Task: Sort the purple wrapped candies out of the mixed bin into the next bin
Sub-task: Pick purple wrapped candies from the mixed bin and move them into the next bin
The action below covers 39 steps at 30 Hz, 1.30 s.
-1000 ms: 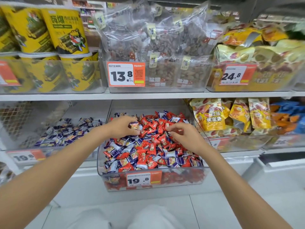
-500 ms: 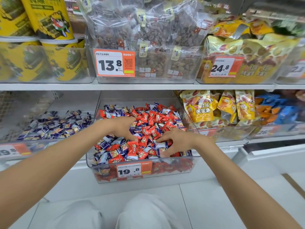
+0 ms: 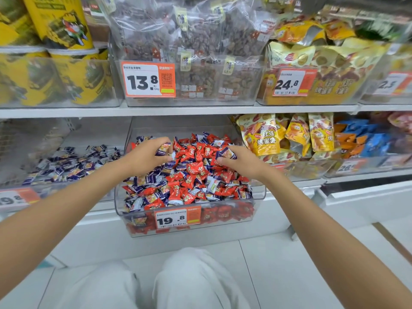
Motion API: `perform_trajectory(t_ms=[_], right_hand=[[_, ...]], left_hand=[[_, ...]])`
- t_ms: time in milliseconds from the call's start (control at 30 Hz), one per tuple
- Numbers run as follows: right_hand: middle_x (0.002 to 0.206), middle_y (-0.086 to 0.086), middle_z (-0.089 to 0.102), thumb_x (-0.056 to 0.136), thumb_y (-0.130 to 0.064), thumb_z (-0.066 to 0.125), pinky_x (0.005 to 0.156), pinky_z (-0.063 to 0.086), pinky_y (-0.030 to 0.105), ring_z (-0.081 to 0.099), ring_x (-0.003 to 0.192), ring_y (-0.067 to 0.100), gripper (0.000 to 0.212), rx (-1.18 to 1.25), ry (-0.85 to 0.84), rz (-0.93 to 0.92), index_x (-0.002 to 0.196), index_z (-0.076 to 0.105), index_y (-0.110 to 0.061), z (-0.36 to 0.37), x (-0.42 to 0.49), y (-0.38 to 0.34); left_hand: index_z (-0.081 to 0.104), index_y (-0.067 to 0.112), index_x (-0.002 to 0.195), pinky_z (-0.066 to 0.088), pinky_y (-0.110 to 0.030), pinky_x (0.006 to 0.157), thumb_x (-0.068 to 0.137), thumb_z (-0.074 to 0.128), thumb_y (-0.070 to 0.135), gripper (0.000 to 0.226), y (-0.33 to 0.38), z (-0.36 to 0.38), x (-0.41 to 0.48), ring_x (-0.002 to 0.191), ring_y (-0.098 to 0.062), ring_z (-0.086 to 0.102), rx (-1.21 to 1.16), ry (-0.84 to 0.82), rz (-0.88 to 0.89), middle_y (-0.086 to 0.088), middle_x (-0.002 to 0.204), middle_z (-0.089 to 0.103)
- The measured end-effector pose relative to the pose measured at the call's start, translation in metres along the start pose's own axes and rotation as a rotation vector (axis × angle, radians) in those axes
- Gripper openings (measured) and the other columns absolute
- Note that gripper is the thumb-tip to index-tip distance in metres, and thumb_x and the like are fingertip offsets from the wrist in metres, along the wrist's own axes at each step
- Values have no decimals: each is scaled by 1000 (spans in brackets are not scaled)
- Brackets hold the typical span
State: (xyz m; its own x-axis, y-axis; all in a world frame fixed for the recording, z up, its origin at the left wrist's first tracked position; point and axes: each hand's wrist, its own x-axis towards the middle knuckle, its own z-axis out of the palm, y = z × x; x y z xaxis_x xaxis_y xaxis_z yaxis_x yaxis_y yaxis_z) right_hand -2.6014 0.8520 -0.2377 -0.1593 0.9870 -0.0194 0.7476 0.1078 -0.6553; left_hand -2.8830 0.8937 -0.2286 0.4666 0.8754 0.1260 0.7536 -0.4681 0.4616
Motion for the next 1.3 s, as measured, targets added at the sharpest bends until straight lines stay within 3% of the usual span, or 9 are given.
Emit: perform_trajectory(t_ms=[133, 300, 567, 667, 800, 900, 1033, 1200, 1300], right_hand=[[66, -6, 57, 97, -31, 59, 57, 35, 23, 47, 54, 5, 27, 231, 81, -1, 76, 52, -15, -1, -4, -5], [84, 7, 68, 96, -24, 61, 58, 43, 20, 59, 60, 1, 18, 172, -32, 20, 98, 61, -6, -1, -6, -7], [145, 9, 48, 83, -45, 73, 98, 43, 37, 49, 126, 29, 81, -469, -261, -38, 146, 36, -12, 37, -1, -14], [132, 10, 56, 87, -31, 72, 78, 44, 32, 57, 106, 28, 58, -438, -296, -37, 136, 45, -15, 34, 7, -16], [70, 4, 57, 99, -15, 53, 44, 37, 17, 49, 51, 13, 24, -86, -200, 19, 121, 57, -8, 21, 7, -16], [58, 6, 61, 101, -11, 47, 47, 48, 20, 60, 48, 13, 18, 283, -127, 107, 115, 56, -5, 7, 0, -13], [67, 10, 69, 101, -12, 48, 62, 59, 29, 69, 67, 23, 15, 415, -143, 124, 115, 54, -7, 8, -1, -10], [114, 10, 63, 96, -20, 59, 82, 49, 37, 61, 97, 26, 22, -128, -138, -42, 117, 61, -16, 37, 9, -13], [124, 5, 53, 88, -35, 69, 86, 46, 35, 56, 104, 25, 45, -387, -142, -129, 126, 54, -16, 58, 11, -18]], left_hand=[[56, 20, 88, 49, -39, 77, 93, 63, 21, 9, -1, -1, -5, 87, -25, 63, -215, 13, -15, 2, 105, 63], [54, 21, 91, 39, -28, 55, 96, 59, 20, 6, -6, 4, -10, 70, -26, 58, -403, 67, -153, 9, 97, 57], [50, 13, 100, 60, -29, 69, 98, 53, 11, 4, -8, 6, -10, 69, -12, 65, -690, 110, -294, 1, 104, 50], [51, 27, 101, 48, -33, 57, 99, 52, 18, 9, -15, 3, -12, 61, -24, 46, -567, 149, -264, 1, 105, 54], [51, 29, 111, 30, -23, 42, 100, 50, 28, 11, -18, -4, -17, 45, -19, 36, -519, 149, -204, 10, 79, 70], [54, 22, 110, 25, -17, 37, 98, 51, 34, 17, -18, -5, -19, 40, -13, 28, -425, 107, -187, 5, 81, 63], [52, 16, 108, 40, -17, 48, 96, 56, 31, 20, -15, 2, -16, 51, -6, 49, -343, -5, -164, -3, 81, 61], [58, 24, 120, 45, -33, 89, 90, 63, 38, 33, -24, 13, -13, 101, -14, 54, 125, -253, -7, 7, 118, 57], [63, 26, 111, 40, -26, 71, 90, 64, 34, 22, -18, 12, -13, 73, -2, 49, 79, -319, -13, 20, 86, 54]])
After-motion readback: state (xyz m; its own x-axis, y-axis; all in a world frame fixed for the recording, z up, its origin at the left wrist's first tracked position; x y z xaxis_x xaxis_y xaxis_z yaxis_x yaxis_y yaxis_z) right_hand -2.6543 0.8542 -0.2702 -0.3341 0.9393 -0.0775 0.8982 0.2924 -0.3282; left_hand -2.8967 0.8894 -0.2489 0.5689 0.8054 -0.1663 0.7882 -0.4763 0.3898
